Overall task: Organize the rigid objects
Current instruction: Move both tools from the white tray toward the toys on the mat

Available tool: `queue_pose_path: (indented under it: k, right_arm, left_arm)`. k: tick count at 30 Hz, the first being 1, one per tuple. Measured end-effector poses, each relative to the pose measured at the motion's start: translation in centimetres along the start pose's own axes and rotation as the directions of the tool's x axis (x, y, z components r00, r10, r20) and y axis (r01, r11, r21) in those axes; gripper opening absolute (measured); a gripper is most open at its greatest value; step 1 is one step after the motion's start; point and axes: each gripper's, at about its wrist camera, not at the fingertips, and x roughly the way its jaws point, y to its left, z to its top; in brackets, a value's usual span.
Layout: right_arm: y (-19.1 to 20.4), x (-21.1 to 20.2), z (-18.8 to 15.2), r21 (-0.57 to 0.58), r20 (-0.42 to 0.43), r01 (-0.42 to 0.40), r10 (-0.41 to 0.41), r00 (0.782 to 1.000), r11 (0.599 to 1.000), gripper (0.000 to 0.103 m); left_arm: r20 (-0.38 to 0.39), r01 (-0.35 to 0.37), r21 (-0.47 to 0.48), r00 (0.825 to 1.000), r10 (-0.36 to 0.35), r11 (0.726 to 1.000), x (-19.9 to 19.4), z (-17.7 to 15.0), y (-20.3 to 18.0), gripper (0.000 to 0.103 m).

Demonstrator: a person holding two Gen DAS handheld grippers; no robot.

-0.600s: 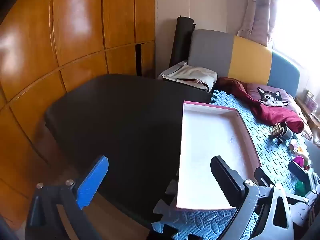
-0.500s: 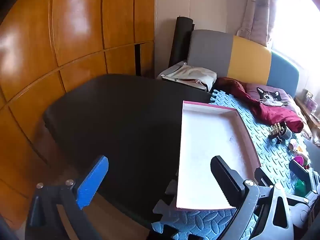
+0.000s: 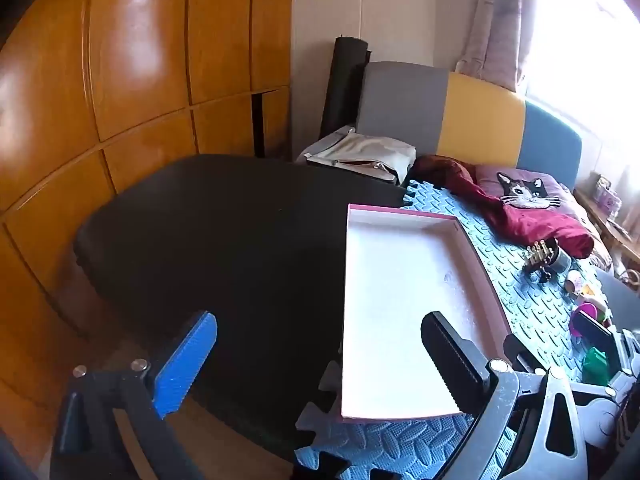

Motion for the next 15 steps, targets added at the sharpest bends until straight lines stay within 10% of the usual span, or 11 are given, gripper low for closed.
queue_pose_path:
  k: [15]
  right_arm:
    - [-2.3,-0.6,0.0,-0.011,0.012,0.033,-0.033,0.999,0.999,0.102]
  left_arm:
    - [0.006,0.016,0.091,1.000,-0.017,0.996,-0.3,-0.1,-2.0,0.103]
